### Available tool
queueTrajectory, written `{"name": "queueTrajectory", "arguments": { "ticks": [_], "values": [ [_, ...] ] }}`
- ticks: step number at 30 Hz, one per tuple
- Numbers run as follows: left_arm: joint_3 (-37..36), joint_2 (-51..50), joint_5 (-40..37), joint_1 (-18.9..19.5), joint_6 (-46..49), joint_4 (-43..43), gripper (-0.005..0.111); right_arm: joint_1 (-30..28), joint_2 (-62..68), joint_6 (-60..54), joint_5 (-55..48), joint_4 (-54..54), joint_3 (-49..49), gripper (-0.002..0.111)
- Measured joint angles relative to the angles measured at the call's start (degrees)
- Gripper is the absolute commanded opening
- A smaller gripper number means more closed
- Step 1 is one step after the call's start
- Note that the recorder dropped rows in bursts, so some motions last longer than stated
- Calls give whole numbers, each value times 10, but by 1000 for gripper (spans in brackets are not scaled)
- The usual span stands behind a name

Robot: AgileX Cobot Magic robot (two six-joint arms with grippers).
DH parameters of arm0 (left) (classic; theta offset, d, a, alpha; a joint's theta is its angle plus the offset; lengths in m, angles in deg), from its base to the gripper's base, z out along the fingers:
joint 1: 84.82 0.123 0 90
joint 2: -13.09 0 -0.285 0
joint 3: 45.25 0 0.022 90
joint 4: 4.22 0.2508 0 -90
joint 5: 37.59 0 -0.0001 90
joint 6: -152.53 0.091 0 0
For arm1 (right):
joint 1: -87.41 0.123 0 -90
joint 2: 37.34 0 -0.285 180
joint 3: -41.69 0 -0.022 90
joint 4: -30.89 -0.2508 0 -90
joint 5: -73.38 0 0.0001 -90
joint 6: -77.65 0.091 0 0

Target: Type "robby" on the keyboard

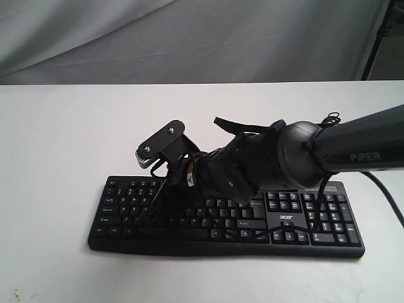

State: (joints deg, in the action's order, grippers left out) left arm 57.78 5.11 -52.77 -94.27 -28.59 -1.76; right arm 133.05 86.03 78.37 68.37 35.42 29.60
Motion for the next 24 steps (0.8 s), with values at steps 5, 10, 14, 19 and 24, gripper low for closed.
{"name": "queueTrajectory", "arguments": {
  "ticks": [5, 10, 14, 19, 24],
  "values": [
    [0, 0, 0, 0, 0, 0, 0, -1, 0, -1, -5, 0, -8, 0],
    [0, 0, 0, 0, 0, 0, 0, -6, 1, -1, -5, 0, -17, 0],
    [0, 0, 0, 0, 0, 0, 0, -7, 1, -1, -4, 0, -17, 0],
    [0, 0, 0, 0, 0, 0, 0, -7, 1, -1, 0, 0, -17, 0],
    [0, 0, 0, 0, 0, 0, 0, -7, 6, -1, 4, 0, -17, 0]
  ]
}}
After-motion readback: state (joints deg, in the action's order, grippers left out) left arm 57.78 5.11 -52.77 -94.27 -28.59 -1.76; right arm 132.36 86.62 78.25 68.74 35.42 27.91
